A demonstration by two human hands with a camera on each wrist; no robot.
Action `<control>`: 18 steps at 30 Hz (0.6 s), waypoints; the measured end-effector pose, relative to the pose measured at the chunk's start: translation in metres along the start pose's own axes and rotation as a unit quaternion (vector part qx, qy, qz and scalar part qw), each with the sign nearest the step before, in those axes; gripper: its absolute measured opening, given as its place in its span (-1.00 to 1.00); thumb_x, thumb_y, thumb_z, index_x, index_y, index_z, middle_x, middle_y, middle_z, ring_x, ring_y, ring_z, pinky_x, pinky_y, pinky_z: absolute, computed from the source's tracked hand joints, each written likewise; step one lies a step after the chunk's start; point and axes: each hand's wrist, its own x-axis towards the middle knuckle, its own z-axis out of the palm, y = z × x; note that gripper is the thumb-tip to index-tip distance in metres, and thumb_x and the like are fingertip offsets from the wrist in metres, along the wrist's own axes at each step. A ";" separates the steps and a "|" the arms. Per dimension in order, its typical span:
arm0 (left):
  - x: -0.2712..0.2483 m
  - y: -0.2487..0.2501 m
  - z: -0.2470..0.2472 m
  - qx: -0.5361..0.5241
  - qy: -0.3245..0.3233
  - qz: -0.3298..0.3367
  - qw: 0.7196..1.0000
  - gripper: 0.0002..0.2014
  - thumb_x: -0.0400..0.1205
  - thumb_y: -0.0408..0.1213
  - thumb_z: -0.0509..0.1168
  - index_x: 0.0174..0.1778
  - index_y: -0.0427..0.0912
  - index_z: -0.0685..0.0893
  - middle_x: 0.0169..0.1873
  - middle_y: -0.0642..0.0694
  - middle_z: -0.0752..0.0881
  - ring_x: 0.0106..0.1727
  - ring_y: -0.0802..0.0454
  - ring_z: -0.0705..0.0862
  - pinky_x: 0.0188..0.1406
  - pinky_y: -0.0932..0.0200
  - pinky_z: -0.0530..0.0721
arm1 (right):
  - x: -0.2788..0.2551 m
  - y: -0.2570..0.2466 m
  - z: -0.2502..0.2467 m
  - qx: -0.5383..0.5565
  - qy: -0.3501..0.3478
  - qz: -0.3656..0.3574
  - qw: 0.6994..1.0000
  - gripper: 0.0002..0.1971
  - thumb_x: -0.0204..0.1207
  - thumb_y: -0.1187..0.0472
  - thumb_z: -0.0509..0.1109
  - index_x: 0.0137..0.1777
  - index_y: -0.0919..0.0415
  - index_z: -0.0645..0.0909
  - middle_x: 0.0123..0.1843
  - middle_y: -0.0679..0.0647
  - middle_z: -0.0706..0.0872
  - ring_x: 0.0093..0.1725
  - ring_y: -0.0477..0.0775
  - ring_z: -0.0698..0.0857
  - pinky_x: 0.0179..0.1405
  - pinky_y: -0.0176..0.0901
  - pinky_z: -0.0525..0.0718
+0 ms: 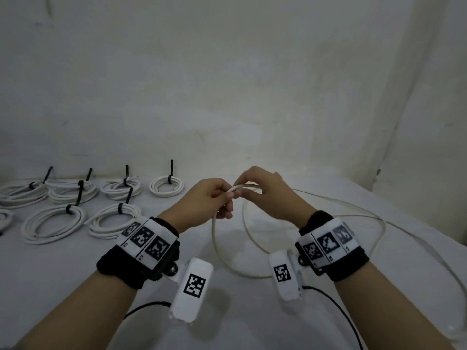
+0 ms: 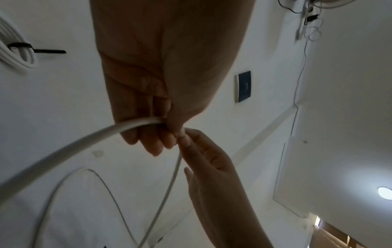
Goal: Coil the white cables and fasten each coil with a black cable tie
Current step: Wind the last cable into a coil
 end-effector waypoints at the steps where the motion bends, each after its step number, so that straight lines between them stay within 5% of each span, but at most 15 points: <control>1: -0.003 -0.001 -0.004 -0.012 0.003 0.008 1.000 -0.84 0.72 -0.29 0.18 -0.10 -0.23 0.63 -0.46 0.00 0.66 -0.40 0.10 0.70 -0.13 0.11 0.75 | 0.006 -0.003 -0.003 0.050 0.004 -0.003 0.999 -0.92 0.57 0.09 0.39 -0.15 -0.03 0.66 -0.11 -0.10 0.71 -0.07 -0.13 0.64 0.08 -0.10 0.52; 6: -0.021 -0.027 -0.019 -0.119 0.066 0.006 0.991 -0.66 0.77 -0.17 0.00 -0.19 -0.23 0.56 -0.58 0.04 0.42 -0.61 0.14 0.41 -0.54 0.30 0.54 | 0.036 -0.005 -0.015 0.185 0.214 0.028 0.959 -0.84 0.60 0.29 0.35 -0.22 0.17 0.63 -0.44 -0.02 0.63 -0.48 -0.21 0.64 -0.37 -0.46 0.48; 11: -0.038 -0.065 -0.032 -0.261 0.111 -0.025 0.959 -0.62 0.77 -0.10 -0.06 -0.31 -0.20 0.39 -0.60 0.06 0.22 -0.63 0.20 0.15 -0.69 0.36 0.15 | 0.054 0.008 -0.007 0.208 0.302 0.077 0.927 -0.86 0.65 0.22 0.29 -0.13 0.21 0.59 -0.44 0.03 0.53 -0.49 -0.13 0.53 -0.45 -0.40 0.52; 15: -0.039 -0.067 -0.056 -0.431 0.170 -0.003 0.886 -0.58 0.77 -0.10 -0.09 -0.41 -0.12 0.33 -0.66 0.09 0.21 -0.70 0.24 0.10 -0.76 0.37 0.06 | 0.054 0.012 0.014 0.139 0.217 0.058 0.964 -0.92 0.64 0.27 0.27 -0.09 0.13 0.51 -0.39 0.01 0.57 -0.46 -0.18 0.49 -0.47 -0.47 0.45; 18: -0.041 -0.065 -0.083 -0.536 0.215 0.044 0.815 -0.55 0.77 -0.07 -0.10 -0.45 -0.07 0.37 -0.70 0.08 0.23 -0.69 0.21 0.05 -0.79 0.36 0.11 | 0.044 0.008 0.030 0.010 -0.014 0.006 1.000 -0.86 0.63 0.31 0.29 -0.02 0.04 0.59 -0.28 0.00 0.64 -0.45 -0.22 0.50 -0.42 -0.46 0.41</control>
